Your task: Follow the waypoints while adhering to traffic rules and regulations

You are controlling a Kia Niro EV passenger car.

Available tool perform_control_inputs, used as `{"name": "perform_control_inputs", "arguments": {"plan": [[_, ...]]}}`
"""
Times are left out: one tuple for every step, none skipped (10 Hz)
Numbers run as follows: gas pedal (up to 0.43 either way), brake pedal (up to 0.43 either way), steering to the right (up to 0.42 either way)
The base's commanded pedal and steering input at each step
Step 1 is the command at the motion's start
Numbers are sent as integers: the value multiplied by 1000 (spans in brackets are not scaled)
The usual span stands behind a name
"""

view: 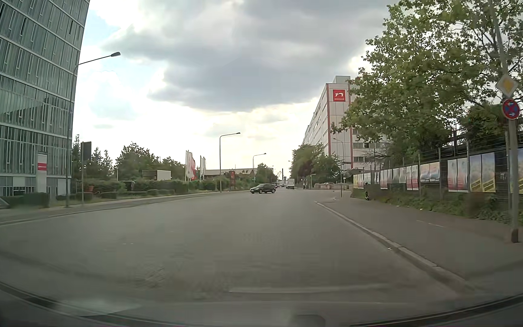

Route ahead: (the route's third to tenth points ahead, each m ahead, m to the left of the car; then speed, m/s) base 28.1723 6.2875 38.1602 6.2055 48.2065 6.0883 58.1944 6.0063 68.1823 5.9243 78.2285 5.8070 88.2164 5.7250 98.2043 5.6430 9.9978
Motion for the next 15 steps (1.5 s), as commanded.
{"name": "perform_control_inputs", "arguments": {"plan": [[150,30,6],[150,30,6],[150,30,8],[150,30,7],[157,30,6],[157,30,5],[157,30,4],[157,30,4],[169,30,2],[169,30,2],[169,30,1],[169,30,0],[169,30,-1],[169,30,0],[169,30,-2]]}}
